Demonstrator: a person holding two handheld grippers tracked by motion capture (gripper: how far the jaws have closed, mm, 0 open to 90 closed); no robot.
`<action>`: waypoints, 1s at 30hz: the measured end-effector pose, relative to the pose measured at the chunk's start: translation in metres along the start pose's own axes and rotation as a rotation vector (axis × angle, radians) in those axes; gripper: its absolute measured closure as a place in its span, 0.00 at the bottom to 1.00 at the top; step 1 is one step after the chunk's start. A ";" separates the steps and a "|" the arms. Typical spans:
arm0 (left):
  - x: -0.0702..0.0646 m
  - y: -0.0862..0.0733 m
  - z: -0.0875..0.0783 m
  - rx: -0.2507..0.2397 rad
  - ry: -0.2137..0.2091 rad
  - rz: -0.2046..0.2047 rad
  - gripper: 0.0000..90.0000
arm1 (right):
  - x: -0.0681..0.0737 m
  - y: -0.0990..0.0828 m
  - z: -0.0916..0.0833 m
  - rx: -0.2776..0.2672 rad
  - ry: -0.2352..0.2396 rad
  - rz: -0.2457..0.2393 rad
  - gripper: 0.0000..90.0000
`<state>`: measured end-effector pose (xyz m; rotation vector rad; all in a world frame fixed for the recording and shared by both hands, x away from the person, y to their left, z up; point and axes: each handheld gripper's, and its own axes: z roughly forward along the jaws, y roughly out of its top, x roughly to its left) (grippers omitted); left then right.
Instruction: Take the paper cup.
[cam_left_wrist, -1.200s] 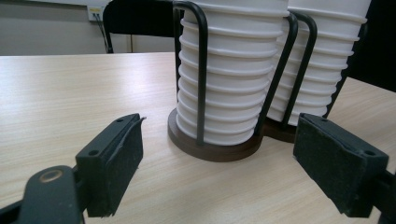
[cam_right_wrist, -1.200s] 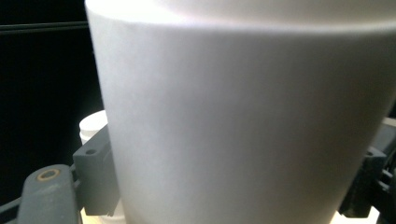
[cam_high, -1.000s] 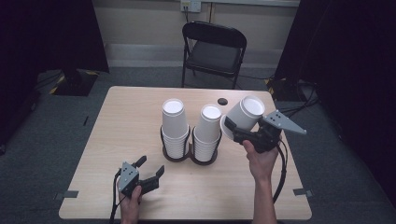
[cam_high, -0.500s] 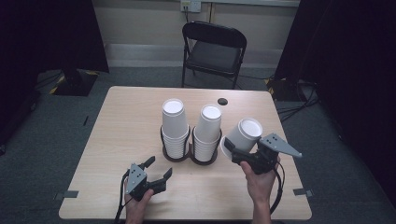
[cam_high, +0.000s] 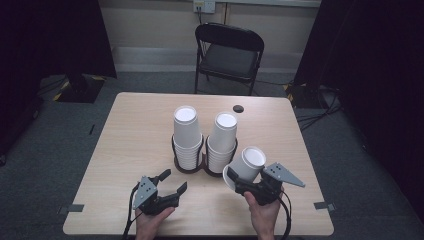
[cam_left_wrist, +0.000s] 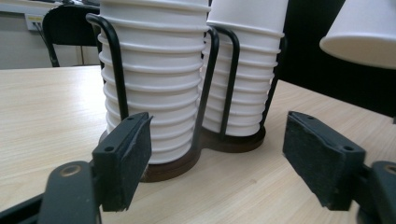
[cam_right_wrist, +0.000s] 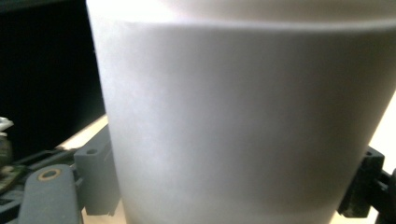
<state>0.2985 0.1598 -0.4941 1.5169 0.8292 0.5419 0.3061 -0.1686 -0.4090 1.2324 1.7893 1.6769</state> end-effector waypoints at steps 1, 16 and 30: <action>0.000 0.000 0.000 0.002 -0.004 -0.005 0.31 | 0.001 -0.003 0.001 0.002 -0.004 0.010 0.18; -0.013 0.002 0.009 -0.024 -0.097 0.023 0.38 | 0.019 -0.031 0.016 0.020 0.106 0.099 0.18; -0.025 -0.003 0.025 -0.165 -0.184 0.072 0.50 | 0.029 -0.034 0.024 0.034 0.197 0.180 0.18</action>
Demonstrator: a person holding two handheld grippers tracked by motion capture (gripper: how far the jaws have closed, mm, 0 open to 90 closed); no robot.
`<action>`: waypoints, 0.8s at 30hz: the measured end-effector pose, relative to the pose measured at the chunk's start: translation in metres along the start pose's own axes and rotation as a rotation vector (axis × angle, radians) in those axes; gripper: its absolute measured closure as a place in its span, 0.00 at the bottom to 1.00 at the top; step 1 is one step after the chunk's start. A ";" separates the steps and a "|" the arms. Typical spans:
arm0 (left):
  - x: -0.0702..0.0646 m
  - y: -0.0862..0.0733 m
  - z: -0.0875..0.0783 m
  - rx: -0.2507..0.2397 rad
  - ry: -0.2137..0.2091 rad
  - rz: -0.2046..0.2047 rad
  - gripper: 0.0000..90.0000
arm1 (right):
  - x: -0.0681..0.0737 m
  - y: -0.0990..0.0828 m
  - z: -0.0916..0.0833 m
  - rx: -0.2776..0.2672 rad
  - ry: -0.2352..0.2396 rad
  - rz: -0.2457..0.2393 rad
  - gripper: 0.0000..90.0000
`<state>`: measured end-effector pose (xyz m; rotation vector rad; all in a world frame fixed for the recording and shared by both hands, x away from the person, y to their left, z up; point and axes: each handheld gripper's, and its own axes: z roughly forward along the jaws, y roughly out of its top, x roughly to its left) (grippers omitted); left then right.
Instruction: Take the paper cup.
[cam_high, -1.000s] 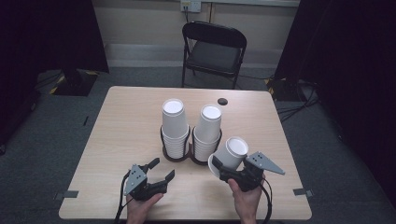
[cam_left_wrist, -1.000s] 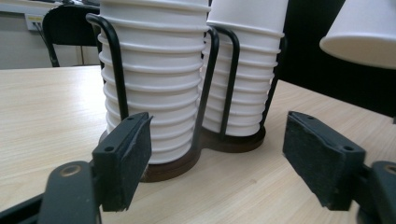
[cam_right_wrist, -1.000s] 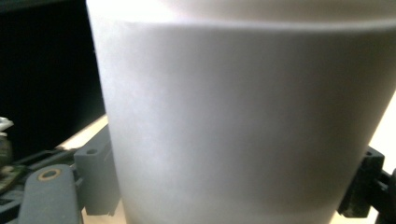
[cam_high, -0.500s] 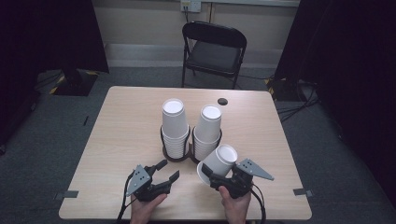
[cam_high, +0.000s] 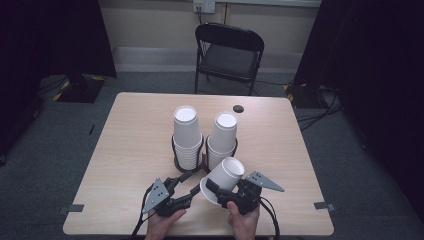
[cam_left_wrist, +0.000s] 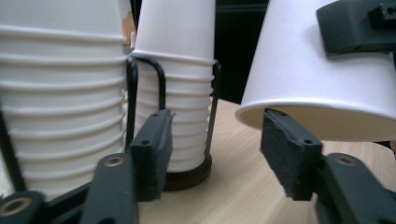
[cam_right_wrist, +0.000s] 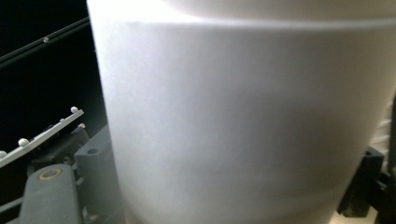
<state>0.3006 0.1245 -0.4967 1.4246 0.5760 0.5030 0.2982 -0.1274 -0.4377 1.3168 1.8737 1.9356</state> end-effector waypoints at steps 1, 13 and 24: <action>0.000 0.000 0.000 0.000 0.000 0.000 0.50 | 0.000 0.000 0.000 0.000 0.000 0.000 0.18; -0.012 -0.003 0.014 -0.082 -0.019 0.052 0.58 | 0.011 -0.004 0.012 0.038 0.048 0.001 0.18; -0.015 -0.004 0.012 -0.084 0.057 0.098 0.79 | 0.014 -0.008 0.019 0.078 0.070 0.028 0.17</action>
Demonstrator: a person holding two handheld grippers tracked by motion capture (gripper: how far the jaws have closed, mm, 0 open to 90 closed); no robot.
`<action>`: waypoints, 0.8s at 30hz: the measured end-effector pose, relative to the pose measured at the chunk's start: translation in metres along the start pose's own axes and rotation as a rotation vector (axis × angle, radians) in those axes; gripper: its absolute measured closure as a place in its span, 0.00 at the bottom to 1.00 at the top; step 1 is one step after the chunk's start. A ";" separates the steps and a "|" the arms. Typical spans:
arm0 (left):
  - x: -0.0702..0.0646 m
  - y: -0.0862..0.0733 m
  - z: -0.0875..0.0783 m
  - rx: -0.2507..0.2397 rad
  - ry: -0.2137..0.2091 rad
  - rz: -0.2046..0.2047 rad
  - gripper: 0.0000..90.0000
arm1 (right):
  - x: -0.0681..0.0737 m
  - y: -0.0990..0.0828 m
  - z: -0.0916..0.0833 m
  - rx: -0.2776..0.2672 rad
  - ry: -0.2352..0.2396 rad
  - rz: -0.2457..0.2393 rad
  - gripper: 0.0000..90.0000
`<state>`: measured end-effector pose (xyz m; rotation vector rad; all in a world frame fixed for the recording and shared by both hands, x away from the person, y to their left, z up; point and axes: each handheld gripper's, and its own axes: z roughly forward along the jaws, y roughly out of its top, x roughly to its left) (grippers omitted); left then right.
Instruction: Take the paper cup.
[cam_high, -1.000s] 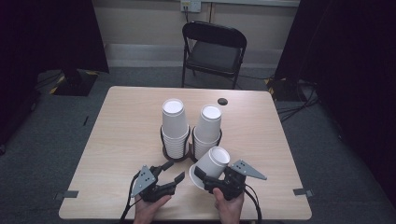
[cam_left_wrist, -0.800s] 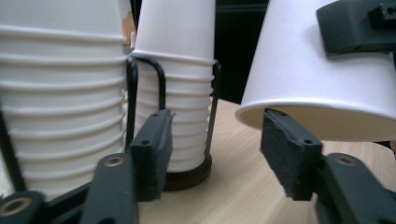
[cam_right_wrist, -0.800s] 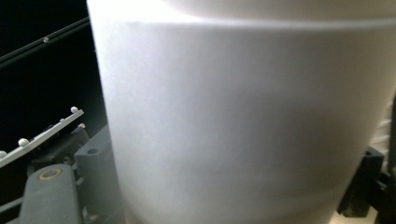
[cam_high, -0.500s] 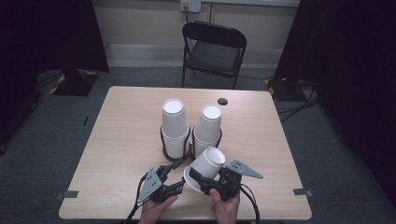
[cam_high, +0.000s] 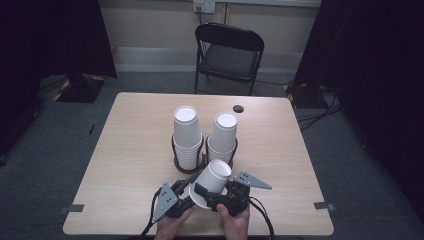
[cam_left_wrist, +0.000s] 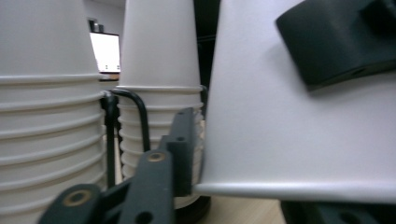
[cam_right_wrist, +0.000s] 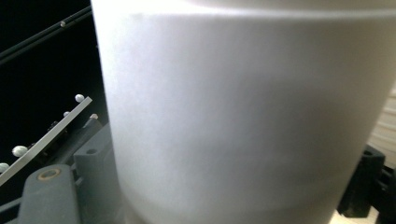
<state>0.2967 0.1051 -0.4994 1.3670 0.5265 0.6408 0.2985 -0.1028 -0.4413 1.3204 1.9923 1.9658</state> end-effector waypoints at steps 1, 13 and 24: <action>0.000 0.000 -0.001 0.004 0.009 0.006 0.81 | 0.000 0.000 0.001 0.006 0.007 0.005 0.17; -0.002 0.002 -0.003 0.058 -0.028 -0.013 0.92 | -0.003 0.003 -0.002 -0.020 -0.029 -0.024 0.11; 0.001 0.005 -0.004 0.104 -0.071 -0.051 0.93 | -0.006 0.007 -0.004 -0.029 -0.031 -0.020 0.10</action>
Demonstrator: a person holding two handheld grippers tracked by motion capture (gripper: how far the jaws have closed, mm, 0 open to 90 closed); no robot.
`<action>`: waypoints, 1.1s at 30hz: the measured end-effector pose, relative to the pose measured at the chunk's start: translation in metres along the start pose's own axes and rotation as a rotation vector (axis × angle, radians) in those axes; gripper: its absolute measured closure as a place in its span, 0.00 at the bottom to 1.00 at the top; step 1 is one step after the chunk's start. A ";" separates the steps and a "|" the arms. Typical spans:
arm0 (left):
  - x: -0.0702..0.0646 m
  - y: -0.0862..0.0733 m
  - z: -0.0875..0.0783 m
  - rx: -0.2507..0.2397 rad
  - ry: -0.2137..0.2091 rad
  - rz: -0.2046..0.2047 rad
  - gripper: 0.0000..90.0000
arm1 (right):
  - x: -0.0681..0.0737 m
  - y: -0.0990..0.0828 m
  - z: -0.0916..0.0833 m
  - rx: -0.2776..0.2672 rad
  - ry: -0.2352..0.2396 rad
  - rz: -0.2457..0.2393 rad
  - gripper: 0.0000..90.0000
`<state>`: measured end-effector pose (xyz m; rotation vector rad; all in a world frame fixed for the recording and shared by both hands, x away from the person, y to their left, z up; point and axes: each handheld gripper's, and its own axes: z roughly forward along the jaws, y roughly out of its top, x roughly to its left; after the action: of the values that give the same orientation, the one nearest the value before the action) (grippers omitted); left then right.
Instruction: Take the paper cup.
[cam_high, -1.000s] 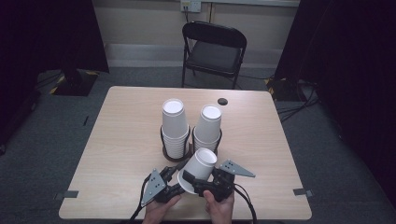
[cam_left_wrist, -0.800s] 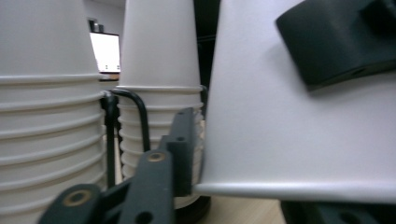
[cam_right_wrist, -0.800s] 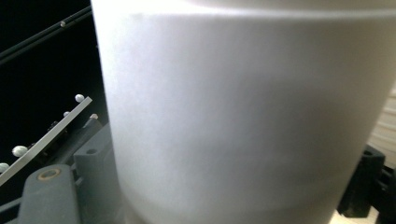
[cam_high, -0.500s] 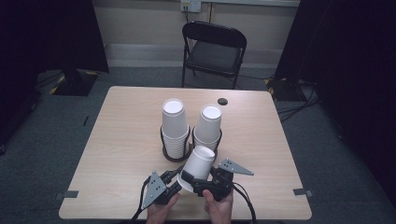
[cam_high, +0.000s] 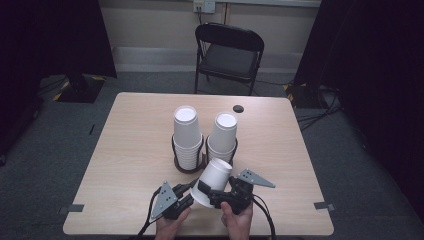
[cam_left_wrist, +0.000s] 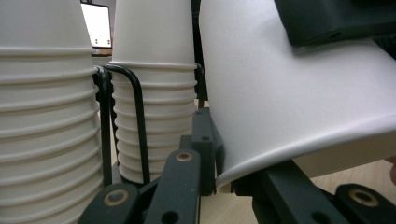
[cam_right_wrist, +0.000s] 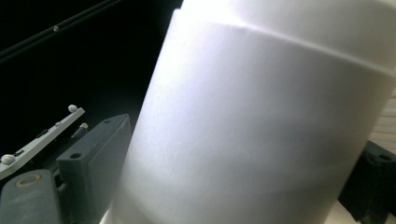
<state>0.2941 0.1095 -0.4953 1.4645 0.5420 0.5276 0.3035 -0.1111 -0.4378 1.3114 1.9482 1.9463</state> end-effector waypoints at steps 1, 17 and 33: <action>0.000 0.000 0.000 0.000 -0.004 -0.001 0.93 | 0.000 0.001 -0.002 -0.007 0.003 -0.002 0.10; 0.001 0.002 -0.011 0.112 -0.059 -0.004 0.94 | -0.015 0.009 -0.014 -0.107 -0.046 -0.006 0.14; 0.017 0.019 -0.015 0.274 -0.169 -0.072 0.94 | -0.014 0.015 -0.024 -0.093 -0.116 -0.165 0.15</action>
<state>0.2979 0.1322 -0.4772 1.7251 0.5460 0.2768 0.3050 -0.1408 -0.4269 1.1729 1.8255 1.8180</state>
